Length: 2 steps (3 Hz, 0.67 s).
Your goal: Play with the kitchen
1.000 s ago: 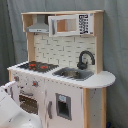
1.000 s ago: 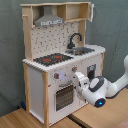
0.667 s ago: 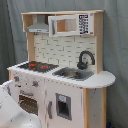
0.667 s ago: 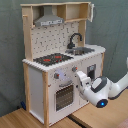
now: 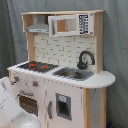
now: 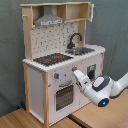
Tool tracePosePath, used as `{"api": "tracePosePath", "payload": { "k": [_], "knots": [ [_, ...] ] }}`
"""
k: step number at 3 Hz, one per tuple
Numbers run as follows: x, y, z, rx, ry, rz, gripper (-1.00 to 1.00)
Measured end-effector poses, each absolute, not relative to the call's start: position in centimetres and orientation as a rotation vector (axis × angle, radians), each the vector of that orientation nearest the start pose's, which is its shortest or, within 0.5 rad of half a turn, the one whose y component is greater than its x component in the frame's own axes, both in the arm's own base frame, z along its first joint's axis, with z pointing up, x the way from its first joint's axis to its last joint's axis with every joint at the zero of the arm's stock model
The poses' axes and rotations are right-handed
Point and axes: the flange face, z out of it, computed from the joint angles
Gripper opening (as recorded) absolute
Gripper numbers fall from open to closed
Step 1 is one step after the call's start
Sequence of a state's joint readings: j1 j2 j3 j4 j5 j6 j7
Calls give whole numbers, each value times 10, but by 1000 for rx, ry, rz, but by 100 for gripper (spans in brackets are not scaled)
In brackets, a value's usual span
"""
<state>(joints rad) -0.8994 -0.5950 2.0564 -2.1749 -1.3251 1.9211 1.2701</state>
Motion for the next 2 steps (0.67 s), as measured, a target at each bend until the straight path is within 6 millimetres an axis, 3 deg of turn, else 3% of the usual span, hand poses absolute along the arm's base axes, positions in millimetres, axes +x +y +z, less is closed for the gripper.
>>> {"api": "tracePosePath", "payload": {
  "k": [2],
  "knots": [
    [258, 498, 320, 1336, 850, 1201, 100]
  ]
}}
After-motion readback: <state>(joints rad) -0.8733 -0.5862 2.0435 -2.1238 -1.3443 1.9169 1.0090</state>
